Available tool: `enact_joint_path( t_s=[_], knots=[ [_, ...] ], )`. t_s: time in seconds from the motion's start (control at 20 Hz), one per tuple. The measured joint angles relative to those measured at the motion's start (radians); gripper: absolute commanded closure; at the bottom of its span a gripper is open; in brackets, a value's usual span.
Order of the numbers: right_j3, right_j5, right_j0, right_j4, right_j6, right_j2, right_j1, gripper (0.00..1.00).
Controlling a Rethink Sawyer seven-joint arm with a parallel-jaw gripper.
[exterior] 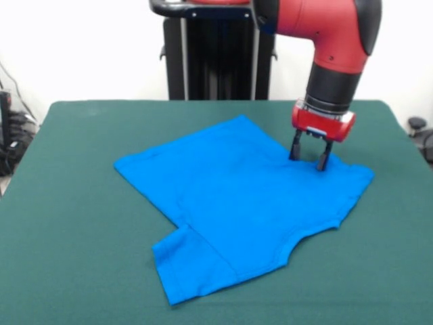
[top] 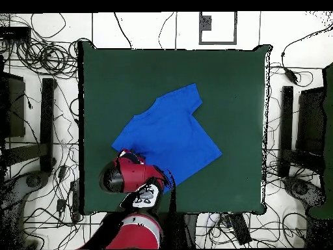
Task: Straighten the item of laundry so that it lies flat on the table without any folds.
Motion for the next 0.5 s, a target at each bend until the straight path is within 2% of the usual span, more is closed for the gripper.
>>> enact_joint_path(
  t_s=[0.5],
  knots=[
    [0.001,0.001,0.009,0.036,0.000,-0.005,0.003,0.00]
  ],
)
